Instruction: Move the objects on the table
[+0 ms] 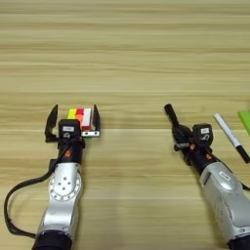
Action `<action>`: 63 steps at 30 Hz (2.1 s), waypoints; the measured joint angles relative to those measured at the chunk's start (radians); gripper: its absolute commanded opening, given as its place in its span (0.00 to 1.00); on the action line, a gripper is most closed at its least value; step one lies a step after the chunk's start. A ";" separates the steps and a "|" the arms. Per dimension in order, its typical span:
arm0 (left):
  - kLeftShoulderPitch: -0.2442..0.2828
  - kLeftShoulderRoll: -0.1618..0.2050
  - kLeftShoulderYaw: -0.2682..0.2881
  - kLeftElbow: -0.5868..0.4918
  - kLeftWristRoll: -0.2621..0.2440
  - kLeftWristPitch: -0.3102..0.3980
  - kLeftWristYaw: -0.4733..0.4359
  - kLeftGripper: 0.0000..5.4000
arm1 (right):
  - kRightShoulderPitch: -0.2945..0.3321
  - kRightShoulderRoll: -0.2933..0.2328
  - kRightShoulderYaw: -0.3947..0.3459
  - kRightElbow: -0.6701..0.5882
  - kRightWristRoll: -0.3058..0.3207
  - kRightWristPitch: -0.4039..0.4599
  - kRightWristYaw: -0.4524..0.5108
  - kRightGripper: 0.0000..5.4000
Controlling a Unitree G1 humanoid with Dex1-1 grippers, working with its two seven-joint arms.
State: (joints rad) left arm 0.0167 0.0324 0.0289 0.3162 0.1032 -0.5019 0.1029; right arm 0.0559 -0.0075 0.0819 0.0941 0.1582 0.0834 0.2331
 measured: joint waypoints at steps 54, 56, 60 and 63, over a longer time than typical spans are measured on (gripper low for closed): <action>0.002 -0.002 0.000 -0.011 0.000 0.006 -0.001 1.00 | 0.173 -0.263 -0.224 -0.082 -0.112 -0.201 -0.002 1.00; 0.003 -0.002 0.000 -0.012 0.000 0.006 -0.001 1.00 | 0.180 -0.263 -0.224 -0.082 -0.111 -0.199 0.004 1.00; 0.005 -0.002 -0.001 -0.017 0.000 0.008 -0.001 1.00 | 0.193 -0.260 -0.224 -0.083 -0.095 -0.180 0.014 1.00; 0.005 -0.002 -0.001 -0.022 0.000 0.013 -0.001 1.00 | 0.201 -0.254 -0.224 -0.089 -0.090 -0.178 0.014 1.00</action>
State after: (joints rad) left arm 0.0218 0.0299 0.0276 0.2937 0.1036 -0.4893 0.1018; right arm 0.2566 -0.2614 -0.1423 0.0052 0.0686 -0.0948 0.2473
